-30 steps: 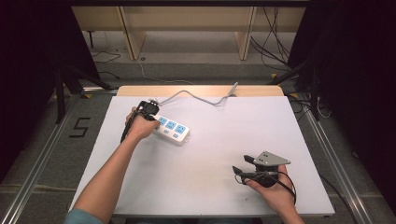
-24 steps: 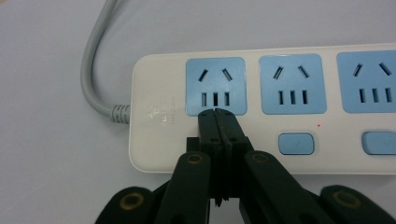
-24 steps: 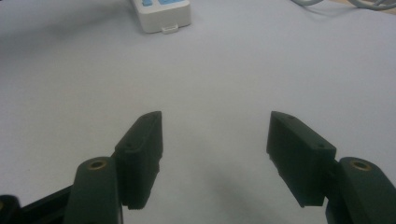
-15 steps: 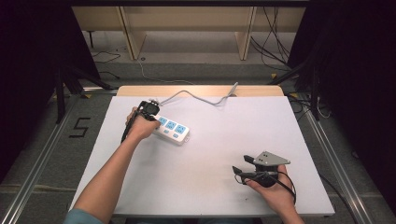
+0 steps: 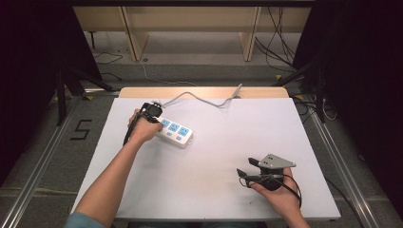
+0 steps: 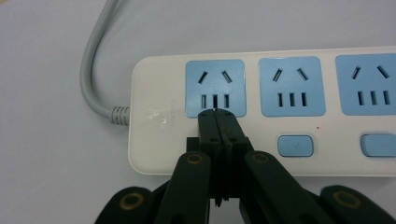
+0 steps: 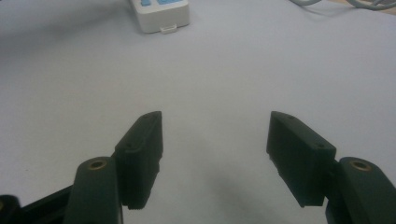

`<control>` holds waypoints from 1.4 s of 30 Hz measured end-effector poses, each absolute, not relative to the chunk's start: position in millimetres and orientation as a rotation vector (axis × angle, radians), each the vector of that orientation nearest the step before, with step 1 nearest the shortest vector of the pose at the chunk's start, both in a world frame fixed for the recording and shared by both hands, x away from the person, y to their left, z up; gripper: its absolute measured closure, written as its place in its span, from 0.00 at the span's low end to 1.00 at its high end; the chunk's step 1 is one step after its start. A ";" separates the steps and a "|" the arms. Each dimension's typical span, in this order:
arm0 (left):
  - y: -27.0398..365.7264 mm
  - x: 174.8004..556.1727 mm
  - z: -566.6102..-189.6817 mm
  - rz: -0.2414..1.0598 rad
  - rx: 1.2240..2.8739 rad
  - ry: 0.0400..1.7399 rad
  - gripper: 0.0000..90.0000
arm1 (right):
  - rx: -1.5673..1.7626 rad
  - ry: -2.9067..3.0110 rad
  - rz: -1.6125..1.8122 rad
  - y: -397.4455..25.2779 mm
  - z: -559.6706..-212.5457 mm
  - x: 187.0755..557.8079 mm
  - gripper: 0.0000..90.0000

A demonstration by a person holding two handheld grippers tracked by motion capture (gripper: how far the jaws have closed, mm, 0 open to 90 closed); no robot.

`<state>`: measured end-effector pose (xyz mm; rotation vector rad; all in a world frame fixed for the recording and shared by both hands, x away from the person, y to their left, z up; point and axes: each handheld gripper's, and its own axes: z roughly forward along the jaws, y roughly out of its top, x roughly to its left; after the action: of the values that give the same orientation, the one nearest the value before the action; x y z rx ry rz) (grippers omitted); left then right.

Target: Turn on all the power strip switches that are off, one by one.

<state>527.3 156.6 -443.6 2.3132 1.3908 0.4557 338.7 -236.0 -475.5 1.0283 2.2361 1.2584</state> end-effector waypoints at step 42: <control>155.1 524.6 -437.0 0.456 2.293 1.376 1.00 | 1.029 2.239 1.255 -236.2 -475.7 338.7 0.41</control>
<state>524.6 155.1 -437.0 2.2926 1.3759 0.4561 338.7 -236.2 -475.7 1.0287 2.2390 1.2555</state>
